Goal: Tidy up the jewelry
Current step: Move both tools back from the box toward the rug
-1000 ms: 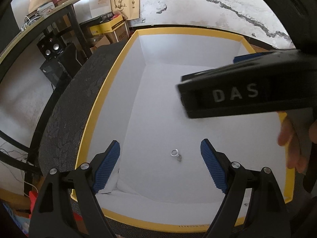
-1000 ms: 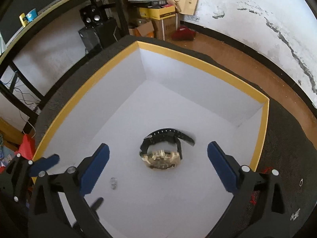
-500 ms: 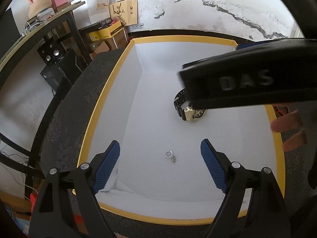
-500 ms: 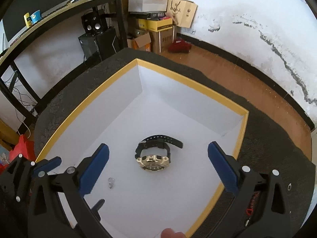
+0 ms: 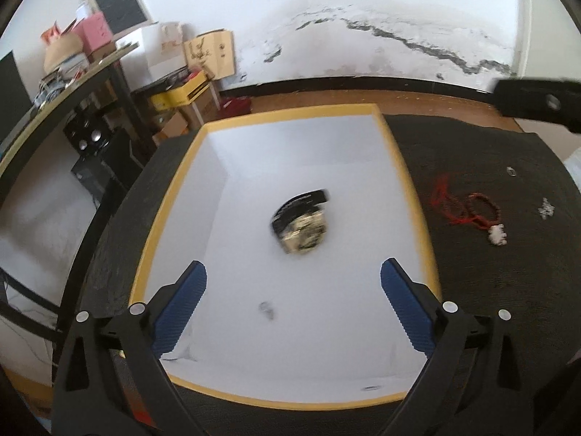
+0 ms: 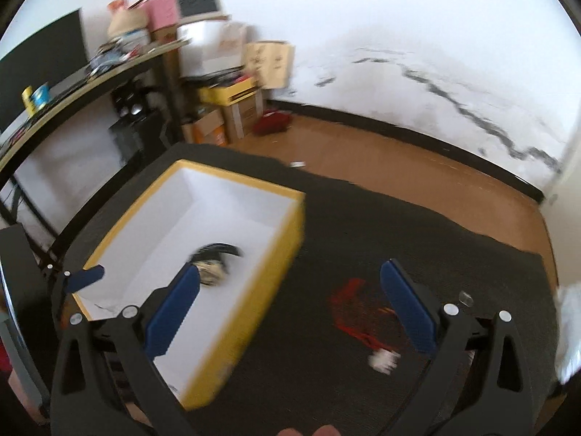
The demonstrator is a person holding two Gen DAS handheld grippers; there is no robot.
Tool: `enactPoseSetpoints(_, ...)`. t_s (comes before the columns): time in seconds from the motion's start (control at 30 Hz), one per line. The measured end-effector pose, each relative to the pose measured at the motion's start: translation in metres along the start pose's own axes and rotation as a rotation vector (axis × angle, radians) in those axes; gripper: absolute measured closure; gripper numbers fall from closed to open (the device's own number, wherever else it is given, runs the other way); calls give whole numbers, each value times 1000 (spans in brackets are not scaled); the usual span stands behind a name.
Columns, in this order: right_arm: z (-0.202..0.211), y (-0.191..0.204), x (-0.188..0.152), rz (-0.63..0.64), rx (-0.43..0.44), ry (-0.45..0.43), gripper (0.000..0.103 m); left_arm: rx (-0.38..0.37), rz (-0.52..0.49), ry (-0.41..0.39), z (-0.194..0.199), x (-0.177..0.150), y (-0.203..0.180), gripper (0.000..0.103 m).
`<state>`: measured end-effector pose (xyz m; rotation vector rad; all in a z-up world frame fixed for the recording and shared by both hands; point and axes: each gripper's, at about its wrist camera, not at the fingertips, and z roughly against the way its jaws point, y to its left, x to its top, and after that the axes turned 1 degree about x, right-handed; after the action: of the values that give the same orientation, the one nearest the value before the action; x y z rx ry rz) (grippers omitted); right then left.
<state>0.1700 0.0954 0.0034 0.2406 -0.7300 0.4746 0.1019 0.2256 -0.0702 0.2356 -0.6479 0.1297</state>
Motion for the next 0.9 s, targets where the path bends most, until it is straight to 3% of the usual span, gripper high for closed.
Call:
enactPoseSetpoints(0.33,56,-124,-77,-180,-190,16,7,-95,-103,-55,19,25,-102,9)
enactPoseSetpoints(0.5,67,-181,-127,-295,-233,39,7,-149,-143,-41,13,33,-154,9)
enactPoseSetpoints(0.73,74,-233,-169,-297,-298,67,7,-183,-179,2,-3,33,-211,9)
enactPoseSetpoints(0.9,65,-268,-193,-339,-288,114,7,-207,-184,43,-19,29,-238,9)
